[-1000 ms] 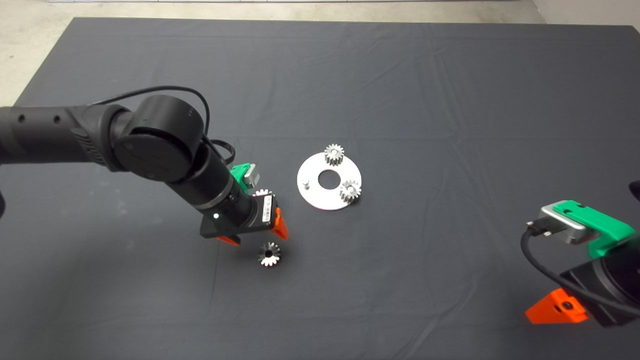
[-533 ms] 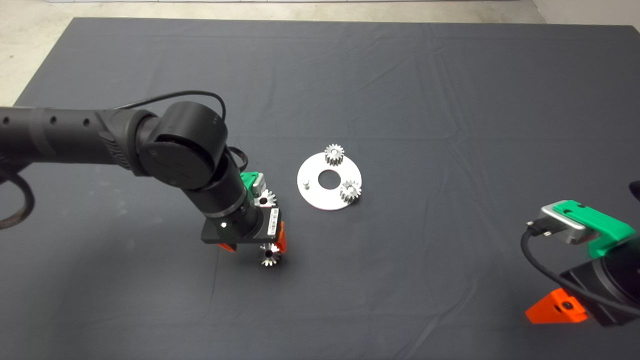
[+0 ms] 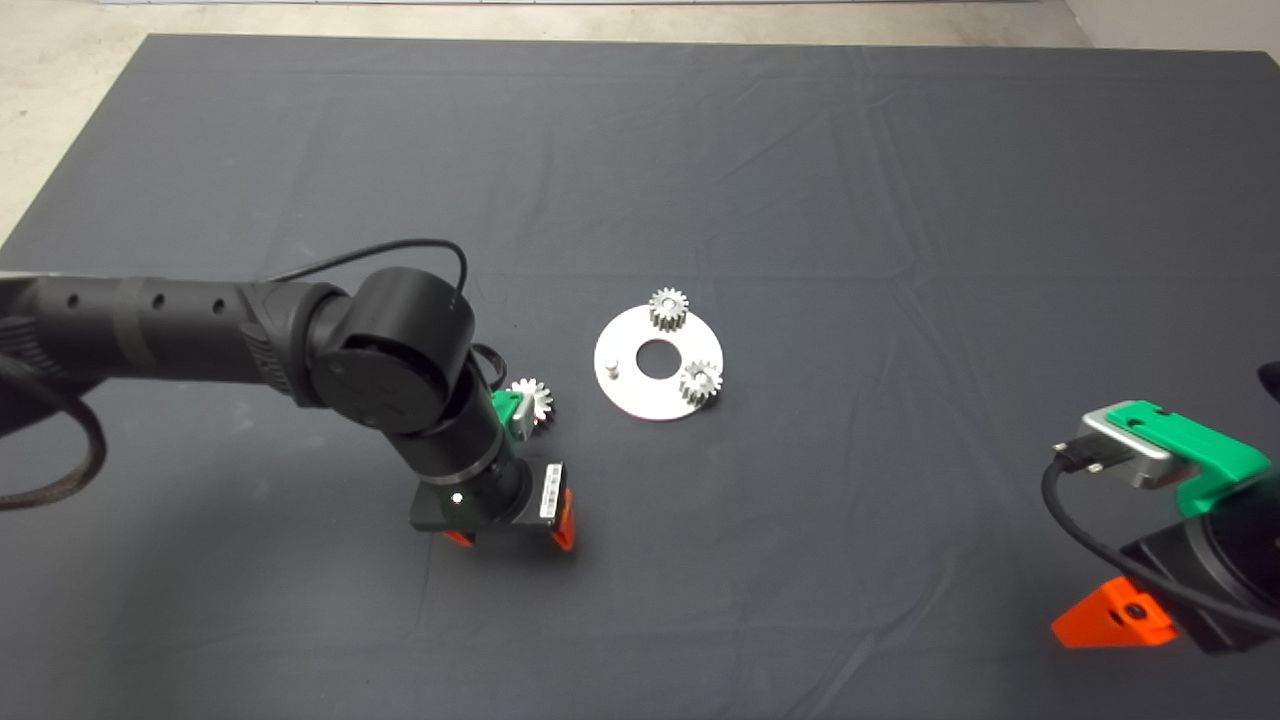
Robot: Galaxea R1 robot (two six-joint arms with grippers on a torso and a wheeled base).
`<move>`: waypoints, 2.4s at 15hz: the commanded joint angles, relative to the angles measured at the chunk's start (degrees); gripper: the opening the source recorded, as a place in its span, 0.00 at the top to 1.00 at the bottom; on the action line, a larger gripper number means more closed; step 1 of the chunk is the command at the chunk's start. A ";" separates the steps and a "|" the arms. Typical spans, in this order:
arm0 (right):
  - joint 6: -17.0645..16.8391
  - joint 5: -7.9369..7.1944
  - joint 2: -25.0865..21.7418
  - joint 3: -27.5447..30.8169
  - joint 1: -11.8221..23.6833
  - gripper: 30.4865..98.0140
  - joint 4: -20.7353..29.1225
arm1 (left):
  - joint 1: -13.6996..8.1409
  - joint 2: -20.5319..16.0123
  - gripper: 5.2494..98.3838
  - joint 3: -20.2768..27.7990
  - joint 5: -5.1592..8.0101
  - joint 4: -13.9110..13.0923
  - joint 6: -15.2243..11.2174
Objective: Remove an incorrectly installed larger gear and replace it with the correct smaller gear
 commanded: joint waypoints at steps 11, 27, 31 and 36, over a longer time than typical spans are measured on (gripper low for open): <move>0.10 -3.32 -0.18 0.28 0.80 0.02 1.86 | 2.54 0.86 0.21 -1.39 -0.35 5.26 1.15; 0.01 -3.32 -0.18 0.27 0.80 0.02 1.86 | 2.63 3.85 0.21 -5.52 0.18 9.31 2.47; 0.01 -3.32 -0.18 0.27 0.80 0.02 1.86 | 2.55 3.85 0.25 -5.61 0.26 9.57 2.56; 0.10 -3.32 -0.19 0.27 0.71 0.02 1.86 | 2.62 3.85 0.35 -6.05 0.44 10.01 2.56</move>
